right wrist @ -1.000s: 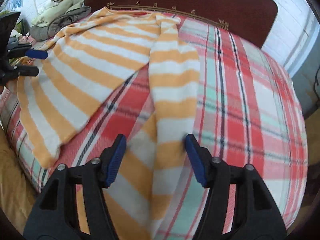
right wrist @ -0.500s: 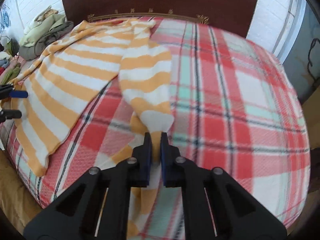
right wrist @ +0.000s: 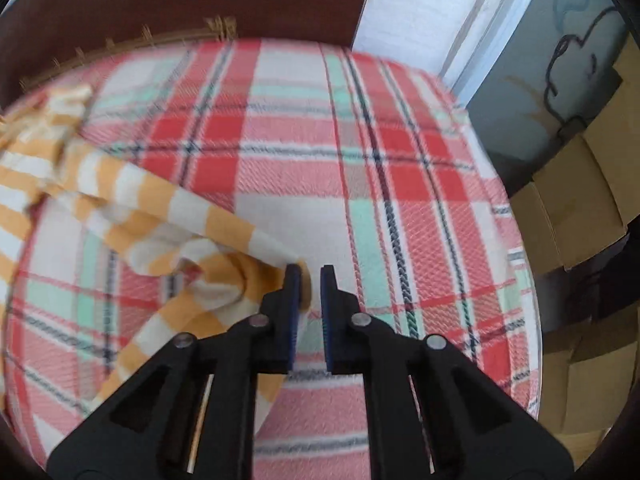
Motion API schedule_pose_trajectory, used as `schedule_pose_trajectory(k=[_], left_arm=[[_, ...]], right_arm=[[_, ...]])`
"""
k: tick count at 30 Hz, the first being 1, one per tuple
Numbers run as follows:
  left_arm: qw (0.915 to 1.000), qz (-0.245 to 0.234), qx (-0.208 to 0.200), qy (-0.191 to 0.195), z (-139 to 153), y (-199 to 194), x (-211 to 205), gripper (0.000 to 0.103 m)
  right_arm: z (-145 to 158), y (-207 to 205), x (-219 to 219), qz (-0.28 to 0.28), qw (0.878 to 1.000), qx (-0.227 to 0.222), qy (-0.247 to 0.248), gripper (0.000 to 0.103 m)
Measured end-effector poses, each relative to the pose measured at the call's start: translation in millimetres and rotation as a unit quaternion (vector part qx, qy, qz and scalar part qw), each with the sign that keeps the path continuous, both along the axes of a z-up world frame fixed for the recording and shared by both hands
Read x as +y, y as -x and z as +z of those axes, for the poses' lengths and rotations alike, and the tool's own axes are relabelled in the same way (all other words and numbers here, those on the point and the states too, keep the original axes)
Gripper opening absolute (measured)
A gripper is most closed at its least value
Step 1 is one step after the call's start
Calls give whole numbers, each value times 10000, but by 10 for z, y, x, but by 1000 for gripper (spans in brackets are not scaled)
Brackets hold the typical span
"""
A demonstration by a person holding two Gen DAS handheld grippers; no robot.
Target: Fold clothes
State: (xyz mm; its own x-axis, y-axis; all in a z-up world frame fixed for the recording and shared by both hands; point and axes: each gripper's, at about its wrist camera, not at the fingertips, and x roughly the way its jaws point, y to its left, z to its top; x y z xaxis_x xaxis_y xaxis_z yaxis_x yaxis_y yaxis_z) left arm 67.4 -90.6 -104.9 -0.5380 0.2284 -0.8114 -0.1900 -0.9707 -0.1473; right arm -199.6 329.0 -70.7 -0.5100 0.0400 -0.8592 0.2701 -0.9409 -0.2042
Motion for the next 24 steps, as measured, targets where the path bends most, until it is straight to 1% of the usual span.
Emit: schedule_pose_trajectory(k=[2,3,4,6,7,8,10,12,13,15,16,17,18,20,21,24], left_arm=[[10000,69,-18,13,0,-30,-39,71],[9999,107,-26,25,1,-48,-63,71],[9999,147,-26,46,4,-71,-94,71],[9996,263,-4,59,21,-115,-172,71],[9994,336,6,52,29,-135,-219,71],[9992,410,14,23,35,-152,-272,71],[9978,654,39,-82,46,-194,-429,71],[9958,899,57,-174,53,-251,-588,71],[9944,1030,86,-208,63,-295,-672,71],[9920,1223,130,-274,80,-382,-805,71],[9909,1303,151,-305,88,-429,-864,71],[9897,1384,171,-337,97,-476,-922,71],[9886,1450,186,-349,101,-520,-970,71],[9876,1530,192,-298,96,-599,-1024,71],[9872,1560,198,-281,95,-635,-1046,71],[9861,1610,327,-239,133,-759,-1094,71]], right_arm=[[-16,11,-49,-105,9999,55,60,13],[48,-44,-47,-140,9996,183,132,15],[120,-107,-42,-172,9991,322,210,19],[264,-233,-32,-237,9972,601,366,44],[336,-295,-26,-269,9959,740,443,71],[408,-358,-21,-301,9943,879,520,78],[551,-484,-10,-365,9903,1157,675,78],[635,-720,-77,-5,9870,995,1260,78],[634,-850,-151,311,9830,777,1636,78],[580,-1135,-353,1009,9671,301,2315,78],[530,-1291,-482,1380,9557,60,2598,78],[450,-1490,-645,1774,9418,-196,2849,78],[361,-1661,-791,2057,9316,-425,2965,78],[195,-2007,-1129,2533,9173,-766,2976,78],[139,-2157,-1283,2716,9139,-834,2899,78],[82,-2489,-1685,3185,9089,-737,2589,78]])
